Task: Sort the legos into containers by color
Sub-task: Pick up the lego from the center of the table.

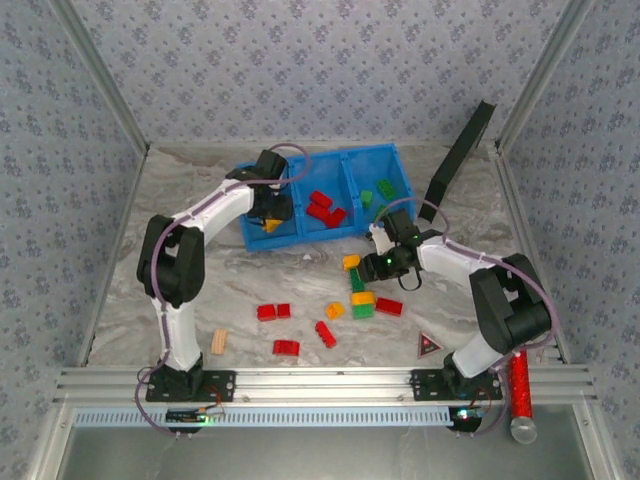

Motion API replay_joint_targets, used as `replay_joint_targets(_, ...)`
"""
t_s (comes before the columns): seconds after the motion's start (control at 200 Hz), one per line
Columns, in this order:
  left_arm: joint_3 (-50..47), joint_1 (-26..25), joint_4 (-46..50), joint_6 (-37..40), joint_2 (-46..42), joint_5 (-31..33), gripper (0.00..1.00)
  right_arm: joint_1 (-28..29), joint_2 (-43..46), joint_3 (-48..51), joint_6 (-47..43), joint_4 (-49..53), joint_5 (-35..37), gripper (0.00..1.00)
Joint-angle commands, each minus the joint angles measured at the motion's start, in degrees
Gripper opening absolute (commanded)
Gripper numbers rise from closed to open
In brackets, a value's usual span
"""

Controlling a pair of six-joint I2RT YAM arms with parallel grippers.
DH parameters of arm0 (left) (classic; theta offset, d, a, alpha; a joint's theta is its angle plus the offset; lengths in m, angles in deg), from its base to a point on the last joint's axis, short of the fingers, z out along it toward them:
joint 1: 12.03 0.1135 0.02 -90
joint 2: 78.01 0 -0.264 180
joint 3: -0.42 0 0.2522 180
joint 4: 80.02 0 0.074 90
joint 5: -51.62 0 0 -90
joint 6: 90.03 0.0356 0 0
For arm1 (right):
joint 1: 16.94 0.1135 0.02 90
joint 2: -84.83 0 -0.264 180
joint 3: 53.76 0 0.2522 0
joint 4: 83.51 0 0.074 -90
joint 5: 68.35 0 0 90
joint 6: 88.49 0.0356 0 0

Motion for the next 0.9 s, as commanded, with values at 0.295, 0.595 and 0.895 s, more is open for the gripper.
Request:
replay_joint_targets(0.295, -0.77, -0.14, 1.09, 0.88, -6.41, -1.49, 0.66, -0.35, -0.12, -0.86, -1.49, 0.18, 0.54, 0.40)
replay_joint_targets(0.595, -1.93, -0.15, 1.09, 0.85, -8.65, -1.84, 0.66, -1.00, 2.16, -1.24, -2.29, 1.76, 1.00, 0.26)
replay_joint_targets(0.895, -4.30, -1.29, 7.27, 2.43, -16.35, -3.23, 0.68, -1.70, 11.15, -5.61, -3.35, 10.27, 3.96, 0.25)
